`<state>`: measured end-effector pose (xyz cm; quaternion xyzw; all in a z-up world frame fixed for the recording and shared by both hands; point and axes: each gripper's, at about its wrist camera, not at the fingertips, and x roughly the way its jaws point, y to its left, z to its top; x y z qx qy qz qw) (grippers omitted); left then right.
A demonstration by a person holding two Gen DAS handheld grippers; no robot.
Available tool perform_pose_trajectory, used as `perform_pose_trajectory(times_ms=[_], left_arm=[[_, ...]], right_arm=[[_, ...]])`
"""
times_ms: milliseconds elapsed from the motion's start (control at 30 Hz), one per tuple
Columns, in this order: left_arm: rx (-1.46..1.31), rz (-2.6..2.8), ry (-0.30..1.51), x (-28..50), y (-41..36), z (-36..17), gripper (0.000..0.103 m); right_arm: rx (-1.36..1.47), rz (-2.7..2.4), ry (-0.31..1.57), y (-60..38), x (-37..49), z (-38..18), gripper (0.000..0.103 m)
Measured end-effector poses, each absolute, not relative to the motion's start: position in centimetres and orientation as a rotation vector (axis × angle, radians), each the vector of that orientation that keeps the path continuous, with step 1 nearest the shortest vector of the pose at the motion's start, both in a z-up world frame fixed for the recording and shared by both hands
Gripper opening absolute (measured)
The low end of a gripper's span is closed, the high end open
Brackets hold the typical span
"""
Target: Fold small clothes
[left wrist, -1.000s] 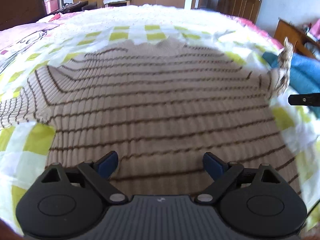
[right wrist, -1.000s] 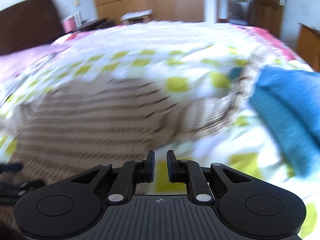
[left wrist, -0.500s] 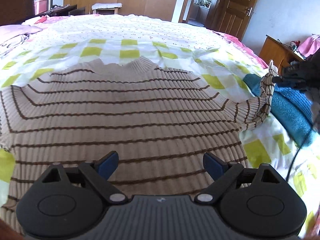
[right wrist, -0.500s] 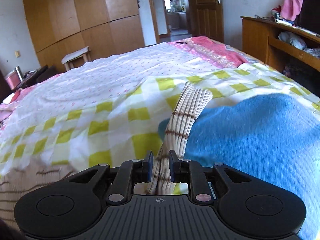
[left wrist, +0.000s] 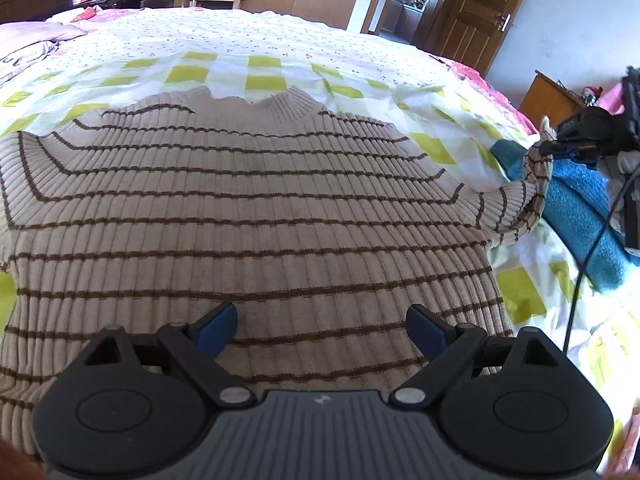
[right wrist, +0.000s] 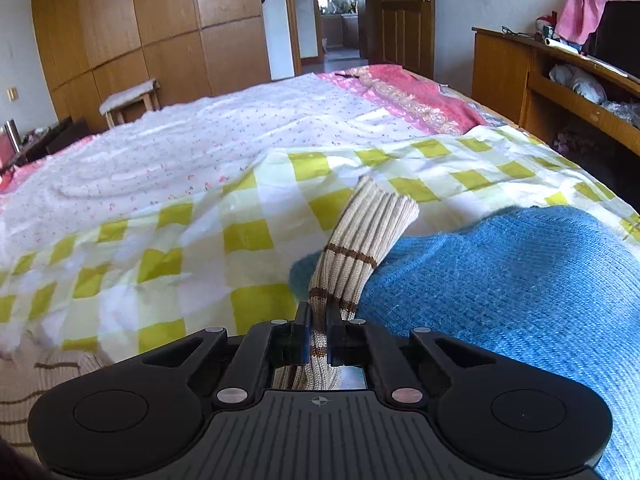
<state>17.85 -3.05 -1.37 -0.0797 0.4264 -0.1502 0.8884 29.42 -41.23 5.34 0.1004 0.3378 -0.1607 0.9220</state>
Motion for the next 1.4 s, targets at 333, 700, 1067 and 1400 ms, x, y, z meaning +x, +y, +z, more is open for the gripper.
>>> perform_pose_trajectory(times_ms=[333,700,1067,1400], left_arm=[[-0.189,-0.288,0.858,17.6,-1.4,-0.3,0.096],[-0.227,-0.170,0.832,14.9,4.8,0.8,0.096],[-0.232,-0.131,0.826,14.7,7.7,-0.3,0.096],[-0.206,-0.128,0.822,14.9,7.3,-0.4,0.096]], right_arm=[[0.254,-0.162,0.567,-37.5,26.5,10.7,0.005],[0.244,0.344,0.586,-19.3,25.4,13.3,0.007],[0.043,0.464,0.716,-15.4,23.7,7.9,0.013],[-0.266,0.430,0.796,-14.2,20.9,-0.5,0.017]])
